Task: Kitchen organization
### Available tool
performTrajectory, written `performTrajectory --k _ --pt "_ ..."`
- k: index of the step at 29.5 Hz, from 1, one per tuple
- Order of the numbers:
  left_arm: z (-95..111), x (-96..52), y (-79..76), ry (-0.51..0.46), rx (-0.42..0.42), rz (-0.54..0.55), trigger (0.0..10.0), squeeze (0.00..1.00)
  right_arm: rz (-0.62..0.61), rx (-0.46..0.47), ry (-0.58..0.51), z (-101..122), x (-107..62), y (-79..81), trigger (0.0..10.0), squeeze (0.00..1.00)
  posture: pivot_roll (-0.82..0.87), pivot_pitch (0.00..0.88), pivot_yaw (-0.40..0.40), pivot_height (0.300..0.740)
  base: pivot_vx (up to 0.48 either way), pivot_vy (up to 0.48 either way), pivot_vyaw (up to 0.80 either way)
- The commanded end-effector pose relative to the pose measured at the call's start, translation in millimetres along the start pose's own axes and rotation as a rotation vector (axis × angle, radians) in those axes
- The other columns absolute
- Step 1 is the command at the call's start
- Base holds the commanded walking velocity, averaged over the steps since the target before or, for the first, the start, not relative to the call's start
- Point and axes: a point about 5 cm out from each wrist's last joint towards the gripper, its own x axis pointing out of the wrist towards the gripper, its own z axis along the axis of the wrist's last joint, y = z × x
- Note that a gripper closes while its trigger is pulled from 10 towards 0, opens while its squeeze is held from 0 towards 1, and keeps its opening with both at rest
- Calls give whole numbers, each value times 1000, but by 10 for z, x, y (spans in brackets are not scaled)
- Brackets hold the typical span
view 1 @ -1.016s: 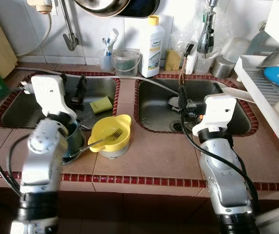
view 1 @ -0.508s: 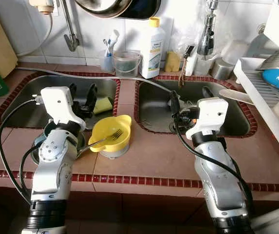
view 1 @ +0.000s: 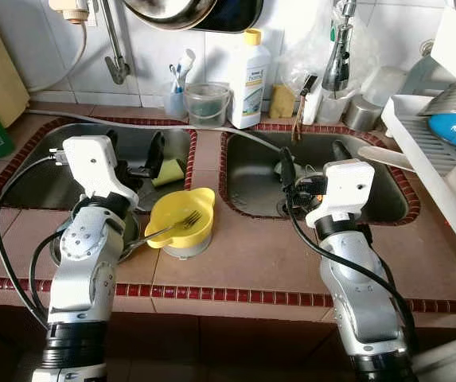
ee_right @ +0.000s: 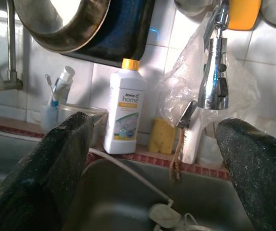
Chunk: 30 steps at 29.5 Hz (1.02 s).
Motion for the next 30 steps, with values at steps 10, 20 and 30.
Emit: performTrajectory --k 10,20,30 --pt "60 13 -65 -22 12 -32 10000 0 -7 -4 1 -27 13 3 10000 0 -185 0 8 740 0 0 0" --pt "140 39 17 -35 96 -27 10000 0 27 2 -36 36 47 30 10000 0 -185 0 6 740 0 0 0" --pt "148 -1 118 -22 103 14 10000 0 28 1 -26 16 42 30 10000 0 -175 0 1 740 0 0 0"
